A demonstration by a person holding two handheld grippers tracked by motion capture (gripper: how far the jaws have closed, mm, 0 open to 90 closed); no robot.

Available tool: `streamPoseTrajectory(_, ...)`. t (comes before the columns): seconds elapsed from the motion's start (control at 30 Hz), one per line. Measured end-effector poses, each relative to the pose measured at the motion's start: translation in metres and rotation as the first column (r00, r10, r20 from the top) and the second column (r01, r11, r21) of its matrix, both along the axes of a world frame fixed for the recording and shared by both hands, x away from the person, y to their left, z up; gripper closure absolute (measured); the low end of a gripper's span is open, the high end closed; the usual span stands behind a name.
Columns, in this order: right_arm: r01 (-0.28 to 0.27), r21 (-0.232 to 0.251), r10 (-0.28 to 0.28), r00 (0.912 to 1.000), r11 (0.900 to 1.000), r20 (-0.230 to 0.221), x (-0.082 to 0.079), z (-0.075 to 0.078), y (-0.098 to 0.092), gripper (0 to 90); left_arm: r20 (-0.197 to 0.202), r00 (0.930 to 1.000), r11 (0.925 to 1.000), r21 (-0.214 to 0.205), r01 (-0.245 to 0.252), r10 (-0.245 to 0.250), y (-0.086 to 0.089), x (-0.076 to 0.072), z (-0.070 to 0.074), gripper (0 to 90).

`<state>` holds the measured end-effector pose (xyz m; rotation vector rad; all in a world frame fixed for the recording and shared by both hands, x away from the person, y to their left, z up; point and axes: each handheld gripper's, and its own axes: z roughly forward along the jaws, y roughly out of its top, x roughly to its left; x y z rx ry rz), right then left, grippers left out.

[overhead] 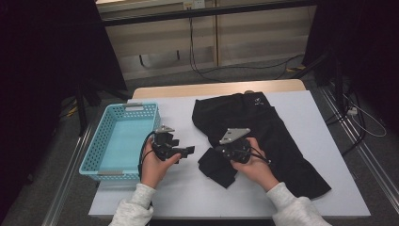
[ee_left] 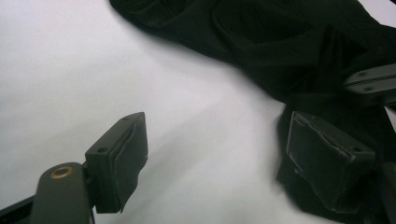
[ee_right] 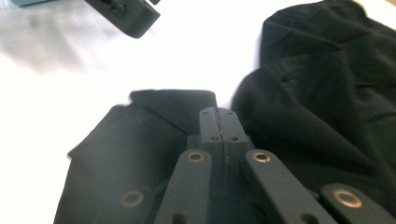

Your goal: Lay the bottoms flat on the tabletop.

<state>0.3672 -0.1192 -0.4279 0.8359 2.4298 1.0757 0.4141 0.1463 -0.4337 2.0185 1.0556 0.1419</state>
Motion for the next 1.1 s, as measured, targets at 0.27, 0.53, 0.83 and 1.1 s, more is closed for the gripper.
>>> streamPoseTrajectory(0.27, 0.028, 0.075, -0.028, 0.9996, 0.9968, 0.004, -0.016, 0.012, -0.043, 90.0, -0.015, 0.9999, 1.0, 0.0, 0.006, -0.006, -0.003, 0.0, -0.005, 21.6)
streamPoseTrajectory(0.53, 0.087, 0.064, -0.086, 0.9959, 0.9941, -0.027, -0.029, 0.001, -0.078, 90.0, -0.031, 0.9983, 0.9988, -0.012, 0.048, -0.049, -0.024, 0.007, -0.01, 22.0)
streamPoseTrajectory(0.83, 0.119, -0.004, -0.119, 0.9886, 0.9929, -0.093, -0.04, -0.018, -0.096, 89.0, -0.039, 0.9934, 0.994, -0.024, 0.107, -0.108, -0.047, 0.013, -0.012, 21.9)
streamPoseTrajectory(1.1, 0.159, 0.03, -0.157, 0.9859, 0.9868, -0.057, -0.047, -0.012, -0.091, 69.8, -0.046, 0.9902, 0.9912, -0.019, 0.131, -0.132, -0.068, 0.017, -0.025, 23.6)
